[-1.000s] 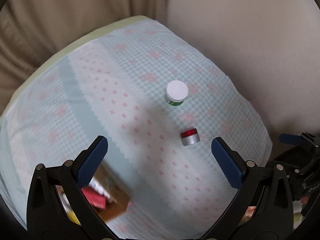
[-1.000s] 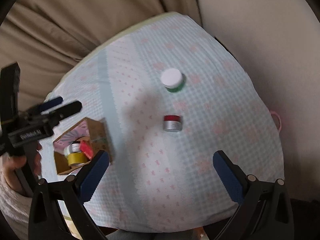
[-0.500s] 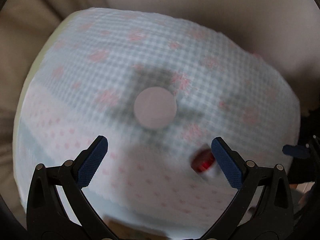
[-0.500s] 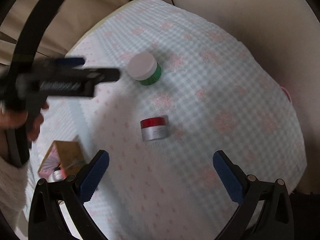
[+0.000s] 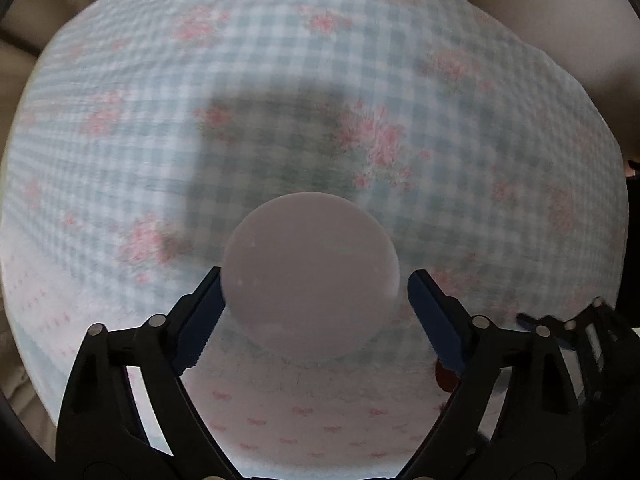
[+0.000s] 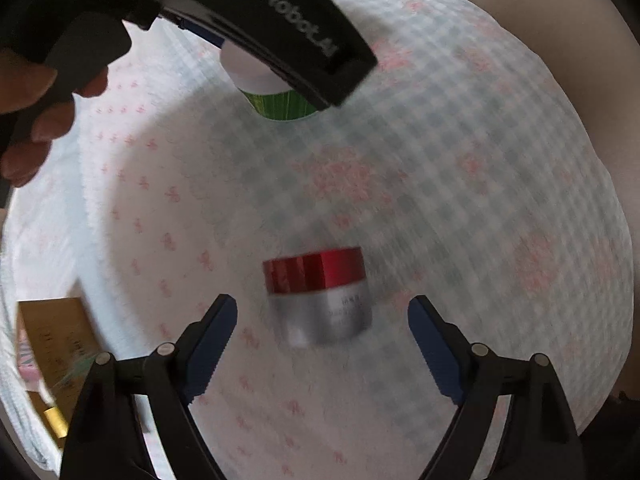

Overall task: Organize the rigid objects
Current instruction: 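Grasp the white-lidded green jar with left tool while right tool grasps the red-capped tin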

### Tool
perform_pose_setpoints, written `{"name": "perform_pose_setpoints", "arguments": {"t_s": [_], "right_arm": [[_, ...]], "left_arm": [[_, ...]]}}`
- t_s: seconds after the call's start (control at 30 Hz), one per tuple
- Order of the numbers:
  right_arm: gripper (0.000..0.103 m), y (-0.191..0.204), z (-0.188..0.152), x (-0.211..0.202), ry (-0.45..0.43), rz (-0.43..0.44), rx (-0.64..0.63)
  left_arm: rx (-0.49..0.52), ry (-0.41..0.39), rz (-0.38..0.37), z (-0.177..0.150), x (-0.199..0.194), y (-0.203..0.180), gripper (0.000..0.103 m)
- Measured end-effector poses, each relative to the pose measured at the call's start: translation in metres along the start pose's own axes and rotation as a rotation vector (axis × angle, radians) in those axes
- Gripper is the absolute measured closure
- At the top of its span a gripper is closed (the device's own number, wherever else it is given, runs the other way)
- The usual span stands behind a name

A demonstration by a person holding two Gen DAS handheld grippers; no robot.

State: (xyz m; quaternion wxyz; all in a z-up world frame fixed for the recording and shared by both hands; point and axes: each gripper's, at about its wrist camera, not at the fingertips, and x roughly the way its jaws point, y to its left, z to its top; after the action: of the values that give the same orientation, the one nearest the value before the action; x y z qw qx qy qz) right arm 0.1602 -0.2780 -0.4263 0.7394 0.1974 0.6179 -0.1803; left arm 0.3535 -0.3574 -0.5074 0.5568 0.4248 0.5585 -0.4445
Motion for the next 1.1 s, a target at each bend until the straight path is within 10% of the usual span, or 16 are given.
{"name": "perform_pose_setpoints", "arguments": {"t_s": [0.23, 0.73, 1.1], "right_arm": [[0.052, 0.001, 0.002, 0.020, 0.008, -0.031, 0.010], [0.052, -0.029, 0.005, 0.000, 0.011, -0.016, 0.029], [0.053, -0.073, 0.004, -0.101, -0.100, -0.020, 0.016]], "left_arm": [[0.009, -0.012, 0.011, -0.001, 0.011, 0.006, 0.035], [-0.041, -0.076, 0.060, -0.015, -0.015, -0.005, 0.036], [-0.254, -0.251, 0.055, -0.063, -0.147, -0.016, 0.036]]}}
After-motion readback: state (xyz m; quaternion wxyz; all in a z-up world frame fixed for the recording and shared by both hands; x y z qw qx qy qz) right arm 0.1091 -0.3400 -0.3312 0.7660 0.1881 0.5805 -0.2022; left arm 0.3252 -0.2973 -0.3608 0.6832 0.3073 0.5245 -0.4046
